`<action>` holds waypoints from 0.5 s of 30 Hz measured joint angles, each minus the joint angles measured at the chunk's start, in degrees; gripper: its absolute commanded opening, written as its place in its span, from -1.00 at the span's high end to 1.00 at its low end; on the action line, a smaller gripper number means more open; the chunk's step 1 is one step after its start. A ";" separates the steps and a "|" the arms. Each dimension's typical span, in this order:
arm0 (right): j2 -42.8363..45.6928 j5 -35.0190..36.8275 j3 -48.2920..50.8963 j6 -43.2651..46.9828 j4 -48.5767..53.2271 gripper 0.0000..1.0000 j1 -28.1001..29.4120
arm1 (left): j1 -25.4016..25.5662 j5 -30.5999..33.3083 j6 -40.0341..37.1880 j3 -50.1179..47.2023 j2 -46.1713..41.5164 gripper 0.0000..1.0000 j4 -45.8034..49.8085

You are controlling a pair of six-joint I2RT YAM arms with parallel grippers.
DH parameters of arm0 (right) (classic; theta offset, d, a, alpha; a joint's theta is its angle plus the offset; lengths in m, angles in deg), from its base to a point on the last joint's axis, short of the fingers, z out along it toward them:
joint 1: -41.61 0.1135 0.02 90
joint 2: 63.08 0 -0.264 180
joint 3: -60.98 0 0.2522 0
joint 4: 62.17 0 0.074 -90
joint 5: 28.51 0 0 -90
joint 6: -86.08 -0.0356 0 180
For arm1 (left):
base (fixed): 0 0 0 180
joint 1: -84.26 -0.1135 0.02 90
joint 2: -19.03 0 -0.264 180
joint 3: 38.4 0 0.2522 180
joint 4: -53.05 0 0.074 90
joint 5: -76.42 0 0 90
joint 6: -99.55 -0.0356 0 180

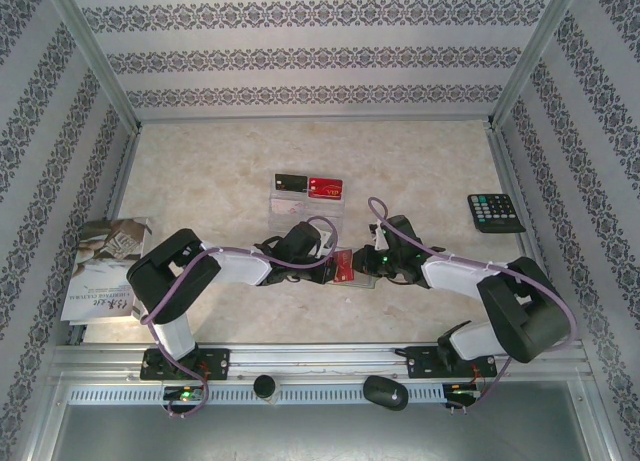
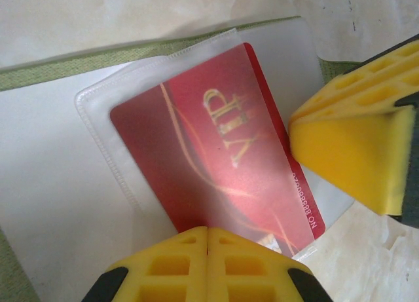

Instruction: Take the credit cards out of the card holder

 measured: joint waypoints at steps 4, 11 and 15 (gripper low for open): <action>-0.68 -0.46 0.00 0.00 -0.22 0.70 0.00 | 0.00 0.00 0.00 0.00 0.00 1.00 -0.02; -2.36 -2.21 0.02 -0.02 -1.84 0.69 -0.35 | 0.00 0.00 0.00 0.00 0.00 1.00 -0.09; -2.99 -2.75 0.02 -0.11 -2.91 0.67 -0.35 | 0.00 -0.04 0.00 0.00 0.07 1.00 -0.11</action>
